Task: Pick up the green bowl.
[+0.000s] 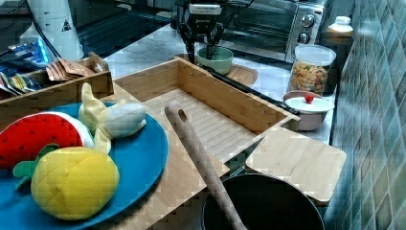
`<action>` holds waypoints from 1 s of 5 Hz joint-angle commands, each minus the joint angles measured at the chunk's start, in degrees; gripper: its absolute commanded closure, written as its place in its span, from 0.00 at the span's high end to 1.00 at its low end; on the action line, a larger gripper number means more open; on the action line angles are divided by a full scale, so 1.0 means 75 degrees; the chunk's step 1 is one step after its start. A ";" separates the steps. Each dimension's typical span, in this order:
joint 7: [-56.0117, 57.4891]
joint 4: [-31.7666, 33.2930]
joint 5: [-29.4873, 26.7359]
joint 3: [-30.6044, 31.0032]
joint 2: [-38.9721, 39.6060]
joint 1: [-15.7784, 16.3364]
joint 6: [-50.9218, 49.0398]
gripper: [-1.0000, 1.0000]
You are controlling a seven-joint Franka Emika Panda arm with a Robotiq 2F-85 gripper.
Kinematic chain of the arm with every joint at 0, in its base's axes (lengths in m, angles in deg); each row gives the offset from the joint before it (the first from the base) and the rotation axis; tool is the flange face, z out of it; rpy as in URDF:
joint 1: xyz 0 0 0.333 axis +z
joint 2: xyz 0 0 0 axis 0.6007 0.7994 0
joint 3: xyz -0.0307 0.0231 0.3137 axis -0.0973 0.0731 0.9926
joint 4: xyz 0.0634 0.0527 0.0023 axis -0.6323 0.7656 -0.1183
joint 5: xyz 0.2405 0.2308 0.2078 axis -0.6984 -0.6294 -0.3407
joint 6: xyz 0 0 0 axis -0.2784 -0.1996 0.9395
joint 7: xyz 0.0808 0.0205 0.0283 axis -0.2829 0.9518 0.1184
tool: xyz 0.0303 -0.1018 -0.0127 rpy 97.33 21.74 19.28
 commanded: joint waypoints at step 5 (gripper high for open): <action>0.2197 -0.0689 -0.1221 -0.0513 -0.2121 -0.0382 -0.1380 0.00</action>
